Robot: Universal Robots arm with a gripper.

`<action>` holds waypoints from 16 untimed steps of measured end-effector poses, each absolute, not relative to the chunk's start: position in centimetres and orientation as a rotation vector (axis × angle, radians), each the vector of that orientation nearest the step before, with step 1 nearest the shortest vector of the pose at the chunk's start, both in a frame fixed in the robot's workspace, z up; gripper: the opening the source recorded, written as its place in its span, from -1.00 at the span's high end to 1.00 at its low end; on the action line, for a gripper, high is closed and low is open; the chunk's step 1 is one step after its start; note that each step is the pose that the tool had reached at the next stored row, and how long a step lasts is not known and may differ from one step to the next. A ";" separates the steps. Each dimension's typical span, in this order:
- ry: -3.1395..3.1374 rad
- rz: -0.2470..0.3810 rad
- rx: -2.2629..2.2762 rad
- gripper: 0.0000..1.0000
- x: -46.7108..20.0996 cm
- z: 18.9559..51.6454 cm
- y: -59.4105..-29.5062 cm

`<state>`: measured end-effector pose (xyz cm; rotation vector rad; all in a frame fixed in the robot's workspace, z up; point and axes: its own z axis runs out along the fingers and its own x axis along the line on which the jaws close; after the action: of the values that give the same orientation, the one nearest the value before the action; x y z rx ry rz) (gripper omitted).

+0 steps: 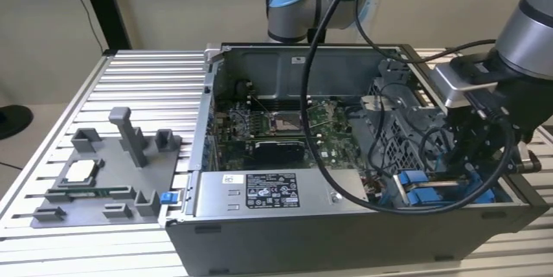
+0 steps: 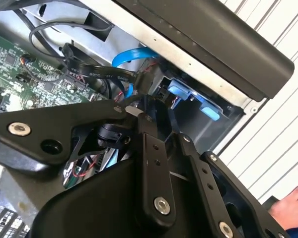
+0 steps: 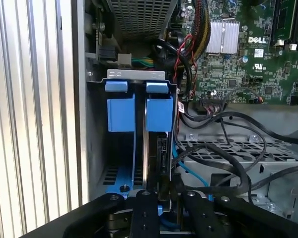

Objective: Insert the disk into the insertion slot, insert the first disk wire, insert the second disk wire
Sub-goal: 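Insert the first disk wire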

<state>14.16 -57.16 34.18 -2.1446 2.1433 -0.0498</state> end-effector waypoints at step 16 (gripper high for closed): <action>2.174 0.011 -2.172 1.00 14.6 36.6 -57.2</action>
<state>14.65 -57.16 36.63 -2.1717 2.1737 0.0113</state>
